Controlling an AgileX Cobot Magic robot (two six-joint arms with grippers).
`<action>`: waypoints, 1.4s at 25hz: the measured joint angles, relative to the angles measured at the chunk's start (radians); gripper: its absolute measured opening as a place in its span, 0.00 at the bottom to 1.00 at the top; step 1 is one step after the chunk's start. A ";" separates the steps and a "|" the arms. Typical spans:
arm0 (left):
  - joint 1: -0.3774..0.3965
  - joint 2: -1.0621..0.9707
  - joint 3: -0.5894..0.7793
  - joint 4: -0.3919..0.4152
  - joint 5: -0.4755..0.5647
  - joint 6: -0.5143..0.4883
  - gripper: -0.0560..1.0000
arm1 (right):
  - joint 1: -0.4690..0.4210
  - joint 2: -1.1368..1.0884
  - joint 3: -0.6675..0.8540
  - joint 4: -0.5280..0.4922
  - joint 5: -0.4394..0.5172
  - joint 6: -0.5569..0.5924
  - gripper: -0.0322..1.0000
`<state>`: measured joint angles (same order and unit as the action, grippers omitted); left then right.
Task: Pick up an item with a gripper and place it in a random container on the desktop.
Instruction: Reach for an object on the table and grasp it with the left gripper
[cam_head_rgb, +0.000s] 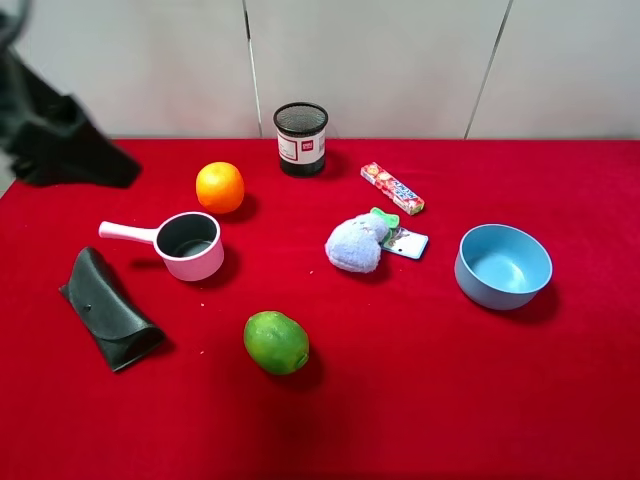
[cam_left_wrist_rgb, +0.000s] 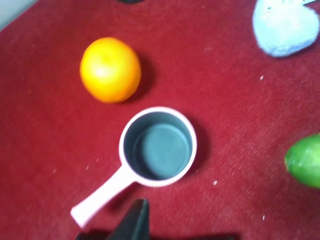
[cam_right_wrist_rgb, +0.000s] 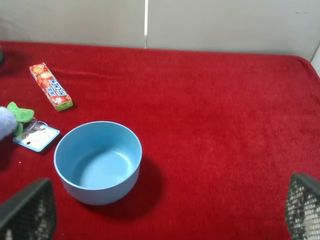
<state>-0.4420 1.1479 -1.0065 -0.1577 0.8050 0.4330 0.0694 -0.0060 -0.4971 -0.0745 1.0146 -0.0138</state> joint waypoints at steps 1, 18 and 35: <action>-0.015 0.026 -0.016 0.000 -0.003 0.000 0.99 | 0.000 0.000 0.000 0.000 0.000 0.000 0.70; -0.228 0.376 -0.257 0.000 -0.066 0.000 0.99 | 0.000 0.000 0.000 0.000 0.000 0.000 0.70; -0.313 0.607 -0.314 -0.001 -0.185 0.000 0.99 | 0.000 0.000 0.000 0.000 0.000 0.000 0.70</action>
<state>-0.7545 1.7546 -1.3204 -0.1587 0.6204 0.4330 0.0694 -0.0060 -0.4971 -0.0745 1.0146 -0.0138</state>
